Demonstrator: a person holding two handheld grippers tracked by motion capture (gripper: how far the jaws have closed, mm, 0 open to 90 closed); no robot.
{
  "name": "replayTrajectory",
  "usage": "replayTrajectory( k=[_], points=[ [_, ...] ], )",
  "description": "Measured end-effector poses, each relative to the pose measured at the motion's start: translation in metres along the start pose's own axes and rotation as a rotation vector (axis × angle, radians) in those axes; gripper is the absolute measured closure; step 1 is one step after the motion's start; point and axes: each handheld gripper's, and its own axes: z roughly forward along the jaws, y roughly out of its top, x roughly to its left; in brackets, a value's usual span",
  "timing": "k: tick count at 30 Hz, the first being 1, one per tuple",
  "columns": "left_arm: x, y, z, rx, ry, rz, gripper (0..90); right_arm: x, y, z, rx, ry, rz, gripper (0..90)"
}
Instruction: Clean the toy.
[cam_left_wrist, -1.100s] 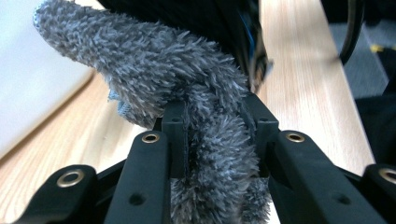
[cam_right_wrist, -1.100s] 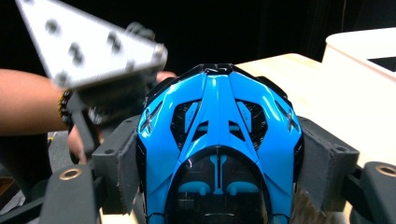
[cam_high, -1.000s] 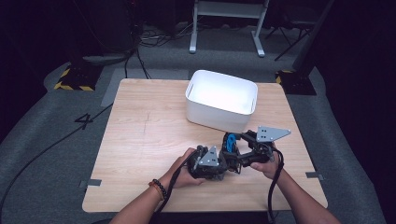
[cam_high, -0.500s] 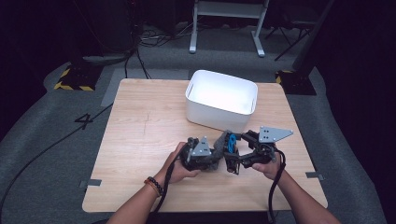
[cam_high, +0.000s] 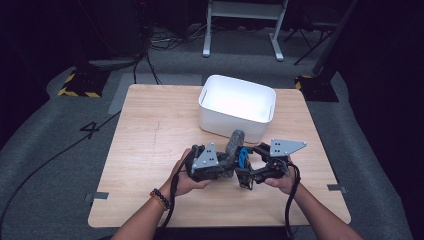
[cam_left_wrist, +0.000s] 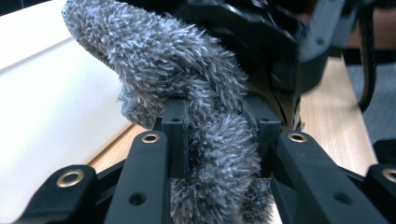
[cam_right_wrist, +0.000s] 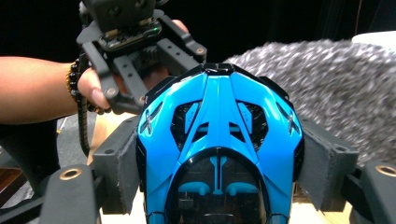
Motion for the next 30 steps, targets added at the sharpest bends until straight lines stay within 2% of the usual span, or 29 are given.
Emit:
replayTrajectory(
  k=[7,12,14,16,18,21,23,27,30],
  points=[
    [-0.014,-0.006,0.022,0.088,-0.055,0.064,67.4,-0.005,0.002,-0.009,-0.038,-0.021,0.018,25.9],
    [-0.023,-0.010,0.036,0.142,-0.097,0.072,67.4,-0.008,0.004,-0.015,-0.058,-0.044,0.024,25.9],
    [-0.025,-0.013,0.042,0.173,-0.112,0.065,67.5,-0.008,0.005,-0.016,-0.064,-0.048,0.026,25.9],
    [-0.027,-0.016,0.049,0.204,-0.132,0.075,67.5,-0.008,0.007,-0.017,-0.074,-0.049,0.027,25.9],
    [-0.028,-0.019,0.053,0.217,-0.149,0.056,67.5,-0.007,0.008,-0.018,-0.084,-0.053,0.025,25.9],
    [-0.025,-0.020,0.053,0.214,-0.141,0.052,67.5,-0.008,0.009,-0.020,-0.085,-0.059,0.022,25.9],
    [-0.017,-0.020,0.046,0.204,-0.102,0.026,67.5,-0.008,0.008,-0.020,-0.085,-0.059,0.031,25.9],
    [0.000,-0.017,0.027,0.115,-0.052,-0.050,67.5,-0.007,0.006,-0.018,-0.072,-0.040,0.031,25.9],
    [0.005,-0.012,0.016,0.076,0.006,-0.057,67.4,-0.005,0.004,-0.013,-0.060,-0.024,0.029,25.9]
  ],
)
